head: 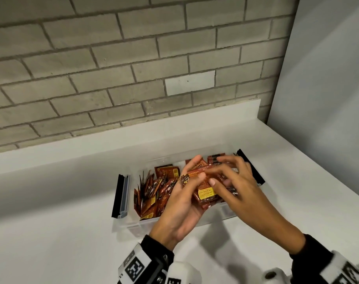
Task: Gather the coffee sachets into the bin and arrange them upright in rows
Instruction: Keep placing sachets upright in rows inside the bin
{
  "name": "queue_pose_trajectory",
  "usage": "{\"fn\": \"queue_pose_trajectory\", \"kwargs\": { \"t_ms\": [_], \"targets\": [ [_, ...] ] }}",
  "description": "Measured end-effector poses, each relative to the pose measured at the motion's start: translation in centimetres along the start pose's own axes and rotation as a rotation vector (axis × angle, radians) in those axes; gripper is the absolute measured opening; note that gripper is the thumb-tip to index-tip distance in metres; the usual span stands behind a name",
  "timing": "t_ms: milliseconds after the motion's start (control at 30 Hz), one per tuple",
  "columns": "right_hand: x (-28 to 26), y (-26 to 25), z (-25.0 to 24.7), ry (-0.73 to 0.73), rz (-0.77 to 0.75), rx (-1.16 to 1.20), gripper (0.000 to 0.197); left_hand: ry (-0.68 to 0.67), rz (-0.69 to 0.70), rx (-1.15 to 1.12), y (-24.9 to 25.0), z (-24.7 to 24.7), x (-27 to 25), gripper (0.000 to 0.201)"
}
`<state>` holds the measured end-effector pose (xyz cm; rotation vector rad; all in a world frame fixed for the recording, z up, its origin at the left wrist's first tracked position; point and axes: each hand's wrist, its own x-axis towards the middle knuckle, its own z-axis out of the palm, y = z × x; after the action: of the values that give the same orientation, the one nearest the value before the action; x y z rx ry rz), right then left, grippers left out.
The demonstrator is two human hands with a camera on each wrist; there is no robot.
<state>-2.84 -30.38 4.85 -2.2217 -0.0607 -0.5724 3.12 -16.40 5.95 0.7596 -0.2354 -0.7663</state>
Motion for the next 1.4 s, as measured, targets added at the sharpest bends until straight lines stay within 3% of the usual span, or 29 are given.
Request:
{"fn": "queue_pose_trajectory", "kwargs": {
  "t_ms": [133, 267, 500, 667, 767, 867, 1033, 1100, 1167, 1400],
  "targets": [
    [0.1, -0.2, 0.2, 0.04, 0.167, 0.276, 0.024, 0.014, 0.015, -0.019, 0.4, -0.9, -0.1, 0.047],
    [0.4, -0.6, 0.2, -0.031, 0.357, 0.614, 0.027, 0.079, 0.077, 0.069, 0.5, -1.3, -0.2, 0.045],
    [0.4, -0.5, 0.1, -0.095, 0.494, 0.659, 0.018, 0.247, 0.185, 0.13, 0.3, -2.0, -0.1, 0.049],
    [0.5, -0.1, 0.5, 0.026, 0.575, 0.737, 0.02, 0.316, 0.216, 0.09, 0.2, -1.9, 0.1, 0.02],
    [0.8, 0.1, 0.3, 0.122, 0.597, 0.794, 0.023, 0.304, 0.223, 0.078, 0.1, -1.6, 0.0, 0.037],
    [1.1, 0.0, 0.3, 0.107, 0.613, 0.833, 0.016, 0.307, 0.191, 0.074, 0.1, -1.8, -0.1, 0.053],
    [1.6, -0.1, 0.8, 0.054, 0.61, 0.808, 0.014, 0.352, 0.077, 0.139, 0.1, -1.6, 0.0, 0.05],
    [1.7, -0.1, 0.8, 0.05, 0.62, 0.802, 0.012, 0.313, 0.082, 0.179, 0.1, -1.2, -0.1, 0.042],
    [1.8, -0.1, 0.7, 0.036, 0.61, 0.766, 0.013, 0.28, 0.082, 0.228, 0.1, -1.1, -0.2, 0.046],
    [1.8, -1.0, 1.4, -0.195, 0.481, 0.559, 0.021, 0.201, -0.036, 0.337, 0.3, -1.2, 0.1, 0.066]
  ]
}}
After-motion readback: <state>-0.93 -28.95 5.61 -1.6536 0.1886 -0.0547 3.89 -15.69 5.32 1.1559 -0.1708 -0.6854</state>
